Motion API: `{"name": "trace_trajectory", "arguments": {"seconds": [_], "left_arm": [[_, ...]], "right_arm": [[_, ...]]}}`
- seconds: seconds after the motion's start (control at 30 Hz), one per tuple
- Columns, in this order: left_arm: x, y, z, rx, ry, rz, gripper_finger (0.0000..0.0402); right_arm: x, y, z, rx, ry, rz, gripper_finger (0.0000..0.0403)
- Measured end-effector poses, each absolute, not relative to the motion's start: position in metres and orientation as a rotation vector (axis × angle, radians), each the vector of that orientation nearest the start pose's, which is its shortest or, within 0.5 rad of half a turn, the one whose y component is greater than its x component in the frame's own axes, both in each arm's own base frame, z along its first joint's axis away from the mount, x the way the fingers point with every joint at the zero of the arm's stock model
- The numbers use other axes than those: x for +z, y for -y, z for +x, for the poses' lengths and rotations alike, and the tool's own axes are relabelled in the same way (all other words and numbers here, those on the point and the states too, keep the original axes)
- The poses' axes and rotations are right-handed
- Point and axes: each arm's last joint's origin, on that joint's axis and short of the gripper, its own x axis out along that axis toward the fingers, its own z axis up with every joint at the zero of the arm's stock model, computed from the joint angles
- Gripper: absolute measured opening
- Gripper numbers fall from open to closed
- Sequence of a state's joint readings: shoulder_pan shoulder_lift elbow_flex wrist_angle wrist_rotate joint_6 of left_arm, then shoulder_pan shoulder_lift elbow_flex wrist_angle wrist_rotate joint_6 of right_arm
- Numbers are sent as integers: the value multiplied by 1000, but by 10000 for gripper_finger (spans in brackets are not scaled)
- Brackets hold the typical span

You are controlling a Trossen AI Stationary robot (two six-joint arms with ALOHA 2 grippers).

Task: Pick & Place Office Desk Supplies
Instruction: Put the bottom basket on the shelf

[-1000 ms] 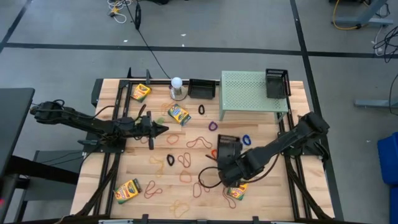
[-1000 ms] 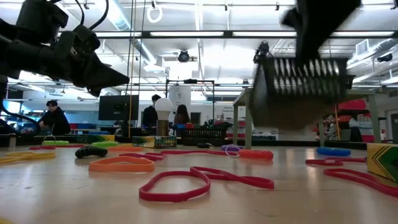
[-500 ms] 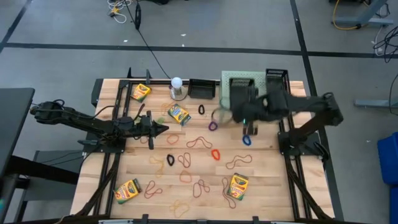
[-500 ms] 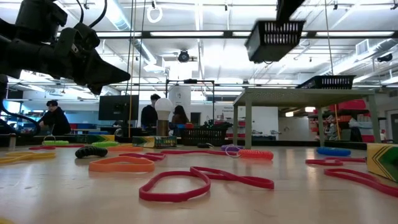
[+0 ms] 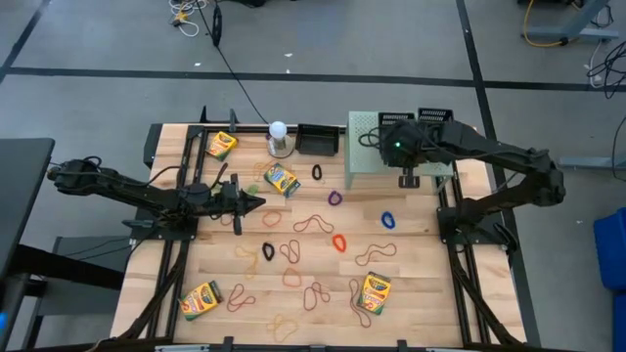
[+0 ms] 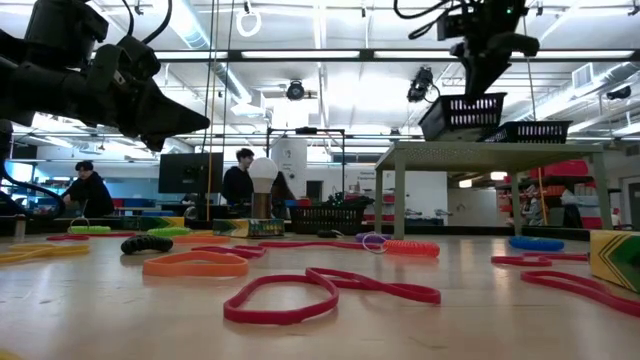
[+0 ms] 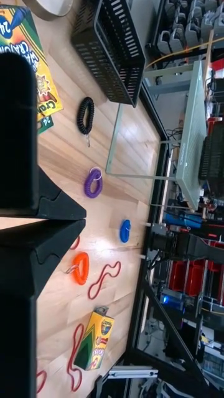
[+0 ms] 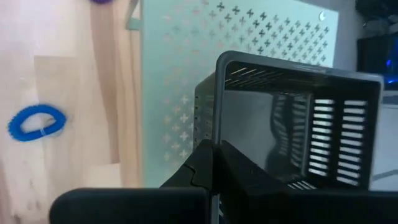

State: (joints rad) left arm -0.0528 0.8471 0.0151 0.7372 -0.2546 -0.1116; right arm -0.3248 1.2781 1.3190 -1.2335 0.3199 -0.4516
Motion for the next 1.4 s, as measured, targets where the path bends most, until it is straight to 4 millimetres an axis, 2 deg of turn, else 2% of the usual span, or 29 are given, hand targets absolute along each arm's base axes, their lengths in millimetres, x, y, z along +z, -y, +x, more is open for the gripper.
{"name": "trace_trajectory", "arguments": {"seconds": [0.3, 0.53, 1.27, 1.4], "left_arm": [[152, 1, 150, 205, -83, -97, 10], [151, 1, 150, 202, -86, -96, 10], [151, 1, 150, 202, -86, -101, 10], [151, 1, 150, 202, -87, -101, 10]], "right_arm": [[323, 98, 204, -282, -1338, -362, 10], [321, 103, 201, -297, -1351, -356, 20], [320, 103, 195, -304, -1419, -365, 25], [320, 103, 195, -322, -1431, -378, 42]]}}
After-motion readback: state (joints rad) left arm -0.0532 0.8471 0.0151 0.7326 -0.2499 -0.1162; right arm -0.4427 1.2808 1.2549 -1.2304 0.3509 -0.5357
